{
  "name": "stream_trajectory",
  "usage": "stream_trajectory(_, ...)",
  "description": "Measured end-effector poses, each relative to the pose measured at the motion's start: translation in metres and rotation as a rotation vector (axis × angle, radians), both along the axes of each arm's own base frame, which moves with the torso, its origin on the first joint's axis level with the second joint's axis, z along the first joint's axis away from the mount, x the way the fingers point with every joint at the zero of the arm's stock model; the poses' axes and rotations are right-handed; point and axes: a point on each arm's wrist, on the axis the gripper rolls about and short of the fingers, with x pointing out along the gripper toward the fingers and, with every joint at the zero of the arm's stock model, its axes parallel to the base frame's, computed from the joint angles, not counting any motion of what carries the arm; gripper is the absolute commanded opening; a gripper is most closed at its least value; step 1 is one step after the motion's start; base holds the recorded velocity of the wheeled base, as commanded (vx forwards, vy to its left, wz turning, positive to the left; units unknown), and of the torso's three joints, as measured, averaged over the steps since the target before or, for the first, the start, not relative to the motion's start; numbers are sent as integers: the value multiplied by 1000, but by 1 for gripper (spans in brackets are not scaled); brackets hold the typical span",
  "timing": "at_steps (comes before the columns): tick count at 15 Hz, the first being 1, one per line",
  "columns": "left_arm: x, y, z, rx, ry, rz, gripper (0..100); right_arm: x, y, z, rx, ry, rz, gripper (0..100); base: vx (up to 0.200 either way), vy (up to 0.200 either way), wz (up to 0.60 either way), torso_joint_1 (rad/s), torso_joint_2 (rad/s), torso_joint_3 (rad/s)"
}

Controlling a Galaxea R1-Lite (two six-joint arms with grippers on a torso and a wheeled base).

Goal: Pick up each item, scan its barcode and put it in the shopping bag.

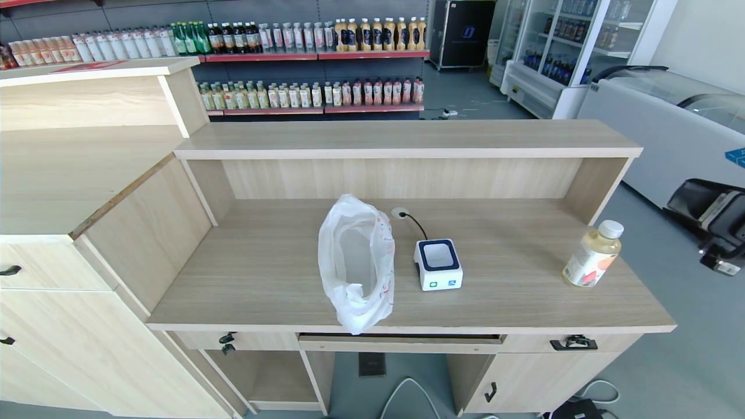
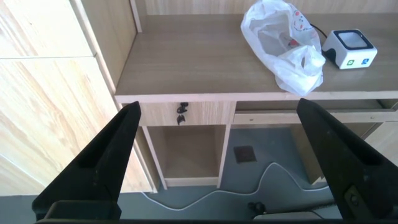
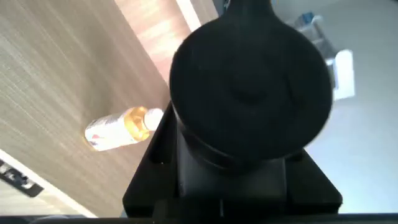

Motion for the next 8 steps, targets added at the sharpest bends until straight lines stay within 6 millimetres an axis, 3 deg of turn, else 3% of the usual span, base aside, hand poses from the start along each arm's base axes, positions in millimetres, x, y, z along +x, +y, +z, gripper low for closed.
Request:
stream_trajectory(2,0,0,0,0,0,0,100,-15,-25,-7,261,82,-125,0,0,0,0,0,0,0)
stream_trajectory(3,0,0,0,0,0,0,100,-20,-29,-10,355,114,-157,0,0,0,600,2,-2,2)
stream_trajectory(8,0,0,0,0,0,0,100,-22,-26,1,613,29,-288,0,0,0,600,1,6,3)
